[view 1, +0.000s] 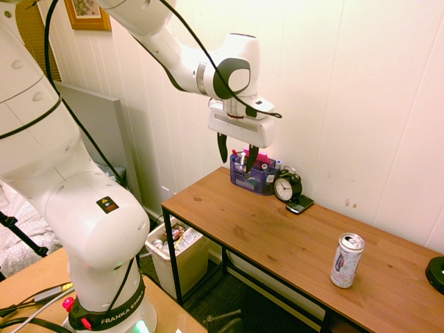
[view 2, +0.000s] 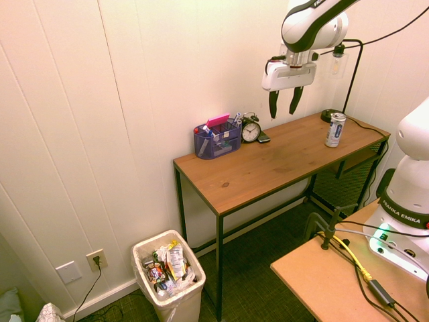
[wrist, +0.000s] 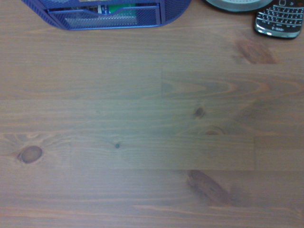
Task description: Throw the can in the trash bin
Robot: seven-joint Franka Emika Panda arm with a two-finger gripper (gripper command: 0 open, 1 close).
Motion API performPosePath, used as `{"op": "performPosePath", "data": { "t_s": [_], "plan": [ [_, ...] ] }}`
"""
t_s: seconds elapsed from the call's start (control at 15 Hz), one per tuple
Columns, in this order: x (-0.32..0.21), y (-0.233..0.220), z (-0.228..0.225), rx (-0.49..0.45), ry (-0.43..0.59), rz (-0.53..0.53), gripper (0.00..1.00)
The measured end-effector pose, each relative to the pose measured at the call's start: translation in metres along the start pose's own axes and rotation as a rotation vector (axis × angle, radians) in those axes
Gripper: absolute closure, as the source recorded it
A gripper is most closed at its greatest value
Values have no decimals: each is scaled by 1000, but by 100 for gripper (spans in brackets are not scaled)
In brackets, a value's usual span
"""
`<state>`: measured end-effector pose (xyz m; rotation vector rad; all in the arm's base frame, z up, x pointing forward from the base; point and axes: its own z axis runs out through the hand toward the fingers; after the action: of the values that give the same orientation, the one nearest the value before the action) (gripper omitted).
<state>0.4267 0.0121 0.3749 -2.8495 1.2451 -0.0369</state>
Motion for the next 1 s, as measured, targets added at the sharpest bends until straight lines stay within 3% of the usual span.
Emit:
{"op": "performPosePath", "data": {
  "t_s": [0.33,1.0],
  "plan": [
    [23,10,-1,28,11,46,0],
    [178,114,-38,90,51,207,0]
  ]
}}
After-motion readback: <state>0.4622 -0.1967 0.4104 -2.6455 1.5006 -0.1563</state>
